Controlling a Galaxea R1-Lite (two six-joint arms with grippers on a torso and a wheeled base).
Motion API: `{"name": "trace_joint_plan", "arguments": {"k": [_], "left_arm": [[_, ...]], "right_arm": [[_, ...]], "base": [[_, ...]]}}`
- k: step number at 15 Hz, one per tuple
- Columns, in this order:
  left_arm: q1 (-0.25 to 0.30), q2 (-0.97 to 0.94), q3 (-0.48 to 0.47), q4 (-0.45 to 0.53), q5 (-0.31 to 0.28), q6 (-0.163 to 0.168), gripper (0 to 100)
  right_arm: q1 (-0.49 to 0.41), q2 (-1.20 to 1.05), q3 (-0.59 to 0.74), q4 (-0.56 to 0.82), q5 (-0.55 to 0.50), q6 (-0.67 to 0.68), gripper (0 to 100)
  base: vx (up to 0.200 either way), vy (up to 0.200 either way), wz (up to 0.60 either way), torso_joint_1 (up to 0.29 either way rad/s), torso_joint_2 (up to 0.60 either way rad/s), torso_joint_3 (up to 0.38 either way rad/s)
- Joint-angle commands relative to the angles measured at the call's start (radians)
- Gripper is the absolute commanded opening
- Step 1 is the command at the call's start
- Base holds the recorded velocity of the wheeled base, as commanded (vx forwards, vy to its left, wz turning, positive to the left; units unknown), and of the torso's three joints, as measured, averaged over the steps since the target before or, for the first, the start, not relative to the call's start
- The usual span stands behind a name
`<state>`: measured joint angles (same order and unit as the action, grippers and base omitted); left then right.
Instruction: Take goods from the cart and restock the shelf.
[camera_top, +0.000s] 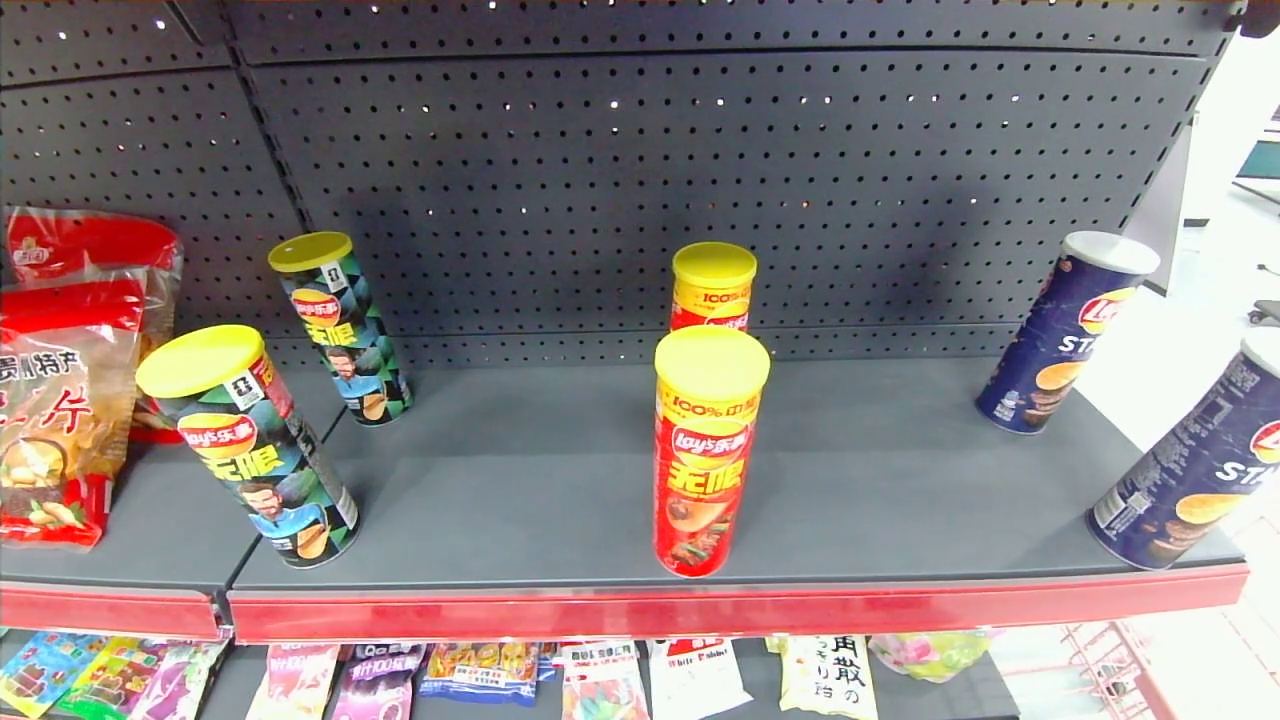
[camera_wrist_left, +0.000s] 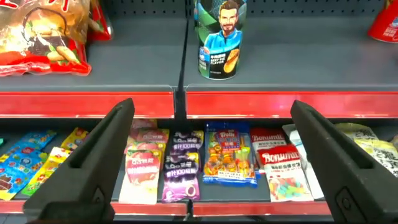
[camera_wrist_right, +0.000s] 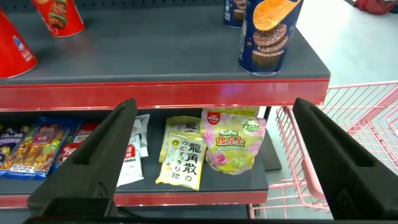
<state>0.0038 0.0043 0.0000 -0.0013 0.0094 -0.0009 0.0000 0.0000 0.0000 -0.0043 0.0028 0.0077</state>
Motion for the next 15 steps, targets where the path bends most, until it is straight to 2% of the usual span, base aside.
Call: {"name": "trace_joint_plan", "arguments": {"k": [1,15], "left_arm": [[0.001,-0.004,0.000,0.000,0.000,-0.002,100],[0.001,-0.004,0.000,-0.002,0.020,-0.007,100]], "right_arm": [[0.000,0.000,0.000,0.000,0.000,-0.002,100],[0.000,0.000,0.000,0.001,-0.014,0.000,100]], "base": [[0.000,0.000,0.00,0.000,0.00,0.000],[0.000,0.000,0.00,0.000,0.00,0.000]]}}
